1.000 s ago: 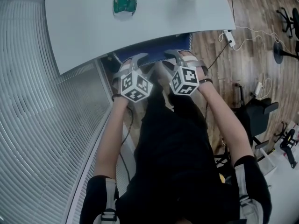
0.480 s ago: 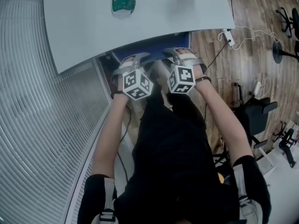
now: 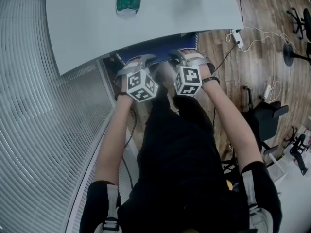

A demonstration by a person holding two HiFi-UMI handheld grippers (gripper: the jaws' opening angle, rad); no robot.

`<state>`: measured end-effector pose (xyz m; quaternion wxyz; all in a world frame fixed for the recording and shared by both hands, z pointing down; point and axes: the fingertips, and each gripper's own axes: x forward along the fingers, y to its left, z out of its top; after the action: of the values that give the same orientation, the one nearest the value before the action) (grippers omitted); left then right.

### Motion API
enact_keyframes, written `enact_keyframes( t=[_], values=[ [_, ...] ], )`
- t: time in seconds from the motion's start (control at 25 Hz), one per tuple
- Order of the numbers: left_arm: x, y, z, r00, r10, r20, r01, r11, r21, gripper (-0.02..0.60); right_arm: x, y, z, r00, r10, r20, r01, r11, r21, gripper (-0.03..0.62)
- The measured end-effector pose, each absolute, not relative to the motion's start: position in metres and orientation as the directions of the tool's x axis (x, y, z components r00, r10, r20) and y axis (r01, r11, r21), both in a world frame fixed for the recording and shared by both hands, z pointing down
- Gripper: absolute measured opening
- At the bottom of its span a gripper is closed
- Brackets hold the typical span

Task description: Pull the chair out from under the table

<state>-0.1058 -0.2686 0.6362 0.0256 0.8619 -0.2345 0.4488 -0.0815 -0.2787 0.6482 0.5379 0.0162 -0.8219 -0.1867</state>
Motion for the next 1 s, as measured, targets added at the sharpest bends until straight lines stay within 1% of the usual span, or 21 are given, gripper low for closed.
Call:
enact_keyframes(
  t=[0.68, 1.0],
  values=[
    [-0.091, -0.230, 0.645, 0.494, -0.309, 0.812, -0.426, -0.901, -0.084, 0.097, -0.066, -0.241, 0.656, -0.407, -0.198, 0.892, 0.182, 0.939, 0.292, 0.087],
    [-0.085, -0.206, 0.651, 0.471, -0.330, 0.818, -0.424, -0.898, -0.118, 0.094, -0.060, -0.217, 0.663, -0.400, -0.192, 0.896, 0.187, 0.940, 0.285, 0.085]
  ],
)
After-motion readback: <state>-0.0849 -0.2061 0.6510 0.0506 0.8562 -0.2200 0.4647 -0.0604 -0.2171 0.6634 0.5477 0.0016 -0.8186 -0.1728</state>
